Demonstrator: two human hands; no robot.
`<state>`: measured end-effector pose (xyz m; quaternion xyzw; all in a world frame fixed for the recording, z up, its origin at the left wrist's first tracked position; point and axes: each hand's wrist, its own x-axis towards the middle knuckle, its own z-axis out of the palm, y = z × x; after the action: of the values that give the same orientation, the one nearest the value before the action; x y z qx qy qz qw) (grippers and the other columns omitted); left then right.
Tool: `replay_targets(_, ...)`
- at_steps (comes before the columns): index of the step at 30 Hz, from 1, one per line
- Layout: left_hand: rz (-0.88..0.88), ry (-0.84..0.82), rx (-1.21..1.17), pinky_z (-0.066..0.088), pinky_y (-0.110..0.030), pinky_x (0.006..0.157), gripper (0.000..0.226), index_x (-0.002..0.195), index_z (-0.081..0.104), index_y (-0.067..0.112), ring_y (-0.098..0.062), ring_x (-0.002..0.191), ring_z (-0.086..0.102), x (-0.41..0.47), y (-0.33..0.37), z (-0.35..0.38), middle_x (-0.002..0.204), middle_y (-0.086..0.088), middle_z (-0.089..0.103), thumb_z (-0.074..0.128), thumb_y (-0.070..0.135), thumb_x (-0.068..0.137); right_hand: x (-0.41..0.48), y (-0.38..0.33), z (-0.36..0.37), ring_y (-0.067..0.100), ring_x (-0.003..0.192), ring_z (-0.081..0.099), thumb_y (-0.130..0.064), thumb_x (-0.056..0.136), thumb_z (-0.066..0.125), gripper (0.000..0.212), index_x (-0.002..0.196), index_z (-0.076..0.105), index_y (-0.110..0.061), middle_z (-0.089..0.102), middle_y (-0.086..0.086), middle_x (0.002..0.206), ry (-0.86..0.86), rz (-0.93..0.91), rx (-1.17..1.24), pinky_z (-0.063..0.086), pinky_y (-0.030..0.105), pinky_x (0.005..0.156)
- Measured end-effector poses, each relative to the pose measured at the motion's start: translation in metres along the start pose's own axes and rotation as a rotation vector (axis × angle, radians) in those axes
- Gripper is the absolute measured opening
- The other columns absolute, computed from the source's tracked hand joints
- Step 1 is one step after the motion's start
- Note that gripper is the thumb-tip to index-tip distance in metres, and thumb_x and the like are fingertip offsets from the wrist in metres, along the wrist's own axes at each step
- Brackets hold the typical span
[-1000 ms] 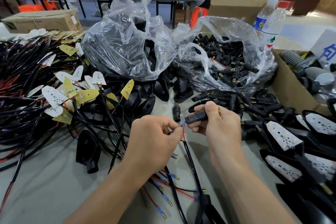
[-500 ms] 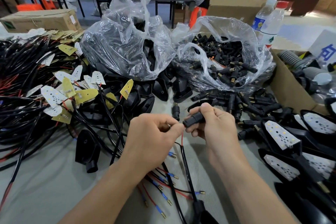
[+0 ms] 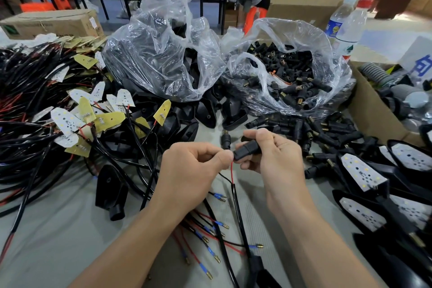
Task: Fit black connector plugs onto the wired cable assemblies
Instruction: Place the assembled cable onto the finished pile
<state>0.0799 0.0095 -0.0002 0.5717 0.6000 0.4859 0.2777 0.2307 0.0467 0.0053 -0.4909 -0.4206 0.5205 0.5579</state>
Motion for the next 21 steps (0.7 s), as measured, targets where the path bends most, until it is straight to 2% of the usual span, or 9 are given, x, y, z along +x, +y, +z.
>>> replay_targets(2, -0.013, 0.009, -0.011, 0.047, -0.012, 0.053, 0.017, 0.069, 0.079, 0.034, -0.001, 0.059, 0.067, 0.0015, -0.0007, -0.0040, 0.064, 0.012, 0.073, 0.079, 0.032, 0.086, 0.0019, -0.0028, -0.0032, 0.021, 0.057, 0.069, -0.020, 0.108, 0.047, 0.034, 0.095, 0.073, -0.004, 0.076, 0.016, 0.076, 0.016, 0.008, 0.010, 0.052, 0.023, 0.049)
replay_targets(3, -0.019, -0.007, -0.010, 0.047, -0.009, 0.056, 0.019, 0.068, 0.079, 0.033, 0.000, 0.063, 0.069, 0.0022, -0.0013, -0.0054, 0.066, 0.013, 0.074, 0.079, 0.026, 0.086, 0.0022, -0.0036, -0.0041, 0.020, 0.057, 0.069, -0.020, 0.108, 0.046, 0.034, 0.094, 0.073, -0.004, 0.076, 0.015, 0.076, 0.021, 0.008, 0.006, 0.052, 0.023, 0.049)
replay_targets(5, -0.025, -0.050, -0.008, 0.053, -0.014, 0.060, 0.022, 0.068, 0.079, 0.032, -0.004, 0.067, 0.073, 0.0024, -0.0026, -0.0056, 0.068, 0.011, 0.075, 0.077, 0.020, 0.085, 0.0004, -0.0038, -0.0032, 0.019, 0.057, 0.069, -0.019, 0.108, 0.047, 0.035, 0.090, 0.074, -0.006, 0.076, 0.013, 0.075, 0.010, 0.010, 0.003, 0.052, 0.022, 0.050)
replay_targets(8, -0.040, -0.080, -0.025, 0.061, -0.036, 0.065, 0.013, 0.069, 0.079, 0.035, -0.017, 0.065, 0.074, 0.0008, -0.0017, -0.0027, 0.066, 0.009, 0.075, 0.077, 0.028, 0.079, -0.0043, -0.0033, 0.0029, 0.019, 0.059, 0.070, -0.017, 0.106, 0.050, 0.037, 0.080, 0.077, -0.013, 0.077, 0.011, 0.078, -0.035, 0.025, 0.009, 0.053, 0.022, 0.051)
replay_targets(9, -0.039, -0.082, -0.040, 0.062, -0.039, 0.065, 0.010, 0.071, 0.079, 0.037, -0.018, 0.064, 0.074, 0.0004, -0.0021, -0.0019, 0.066, 0.009, 0.075, 0.077, 0.030, 0.077, -0.0049, -0.0038, 0.0041, 0.018, 0.059, 0.070, -0.018, 0.105, 0.051, 0.035, 0.081, 0.077, -0.014, 0.078, 0.009, 0.080, -0.038, 0.030, 0.014, 0.054, 0.023, 0.052)
replay_targets(11, -0.045, -0.085, -0.089, 0.062, -0.031, 0.065, 0.011, 0.081, 0.079, 0.040, -0.014, 0.066, 0.075, 0.0009, -0.0035, -0.0015, 0.067, 0.009, 0.076, 0.083, 0.030, 0.077, -0.0042, -0.0060, 0.0035, 0.018, 0.059, 0.071, -0.019, 0.106, 0.052, 0.027, 0.092, 0.075, -0.013, 0.078, 0.008, 0.081, -0.030, 0.038, 0.035, 0.055, 0.023, 0.053)
replay_targets(14, -0.034, -0.107, -0.150, 0.056, -0.018, 0.067, 0.028, 0.095, 0.076, 0.045, -0.011, 0.071, 0.076, 0.0029, -0.0036, -0.0034, 0.069, 0.007, 0.077, 0.089, 0.029, 0.076, -0.0036, -0.0085, 0.0015, 0.022, 0.062, 0.073, -0.018, 0.106, 0.051, 0.024, 0.099, 0.072, -0.010, 0.078, 0.009, 0.081, -0.029, 0.066, 0.078, 0.055, 0.023, 0.053)
replay_targets(18, 0.011, -0.152, -0.179, 0.062, -0.038, 0.079, 0.043, 0.107, 0.071, 0.055, -0.023, 0.074, 0.077, 0.0006, 0.0027, -0.0027, 0.072, 0.006, 0.078, 0.085, 0.034, 0.072, -0.0073, -0.0044, 0.0047, 0.025, 0.068, 0.075, -0.022, 0.107, 0.050, 0.030, 0.093, 0.074, -0.009, 0.078, 0.012, 0.083, -0.091, 0.169, 0.163, 0.058, 0.028, 0.057)
replay_targets(21, 0.022, -0.134, -0.118, 0.059, -0.034, 0.070, 0.040, 0.108, 0.070, 0.056, -0.024, 0.070, 0.073, -0.0004, 0.0030, -0.0039, 0.070, 0.011, 0.076, 0.084, 0.040, 0.074, -0.0042, -0.0043, 0.0039, 0.025, 0.069, 0.075, -0.022, 0.107, 0.050, 0.027, 0.095, 0.068, -0.005, 0.077, 0.014, 0.082, -0.127, 0.228, 0.241, 0.059, 0.030, 0.059)
